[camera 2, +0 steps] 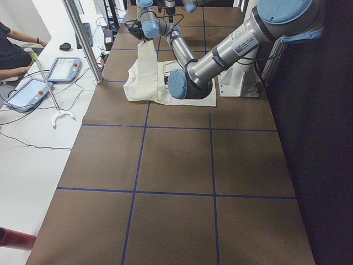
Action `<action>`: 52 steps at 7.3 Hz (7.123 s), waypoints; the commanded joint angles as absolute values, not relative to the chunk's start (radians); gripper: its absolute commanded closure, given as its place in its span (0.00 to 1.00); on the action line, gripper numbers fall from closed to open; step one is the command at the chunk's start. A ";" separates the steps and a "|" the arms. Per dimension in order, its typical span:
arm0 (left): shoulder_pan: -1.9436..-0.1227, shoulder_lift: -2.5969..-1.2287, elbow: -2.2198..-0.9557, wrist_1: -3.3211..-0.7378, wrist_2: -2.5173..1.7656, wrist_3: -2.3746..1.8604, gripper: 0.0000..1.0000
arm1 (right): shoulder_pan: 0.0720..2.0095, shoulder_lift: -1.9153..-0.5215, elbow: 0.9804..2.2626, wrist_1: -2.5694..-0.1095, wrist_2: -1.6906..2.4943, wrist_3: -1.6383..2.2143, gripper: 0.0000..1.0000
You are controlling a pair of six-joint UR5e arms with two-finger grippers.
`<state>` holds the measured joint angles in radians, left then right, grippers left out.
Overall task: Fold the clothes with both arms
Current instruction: 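Lift the cuff with the left gripper and carry it across the shirt, then lay the sleeve down near the far shoulder and release with left gripper, then move both grippers to the hem corners nearest the robot, then grasp both hem corners with the left and right grippers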
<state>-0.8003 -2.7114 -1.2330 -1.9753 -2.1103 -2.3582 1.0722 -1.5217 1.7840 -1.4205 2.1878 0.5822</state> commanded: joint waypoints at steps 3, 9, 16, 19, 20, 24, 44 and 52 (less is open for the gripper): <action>-0.633 -2.741 -1.097 -2.130 -1.882 -2.434 1.00 | 1.071 -1.516 1.766 -1.416 2.189 0.589 0.00; -0.508 -2.644 -1.105 -2.300 -1.749 -2.120 0.00 | 1.059 -1.442 1.764 -1.413 2.192 0.653 0.00; -0.598 -2.087 -2.019 -1.625 -1.859 -1.519 0.00 | 0.479 -1.511 2.078 -1.236 1.873 1.470 0.00; -0.600 -2.075 -2.057 -1.621 -1.856 -1.511 0.00 | 0.168 -1.540 2.115 -1.238 1.651 1.699 0.00; -0.601 -2.074 -2.056 -1.621 -1.853 -1.506 0.00 | 0.146 -1.542 2.108 -1.239 1.644 1.713 0.00; -0.600 -2.077 -2.054 -1.624 -1.852 -1.506 0.00 | 0.143 -1.561 2.092 -1.243 1.657 1.721 0.00; -0.150 -1.795 -2.062 -1.687 -1.657 -1.924 0.15 | 0.158 -1.560 2.175 -1.232 1.643 1.740 1.00; -0.124 -1.801 -2.020 -1.680 -1.646 -1.919 0.46 | 0.184 -1.565 2.186 -1.232 1.655 1.735 1.00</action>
<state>-0.1229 -1.8009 -2.0206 -1.6799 -1.6495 -1.9198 0.1801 -1.5618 2.1810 -1.2318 1.6506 1.7352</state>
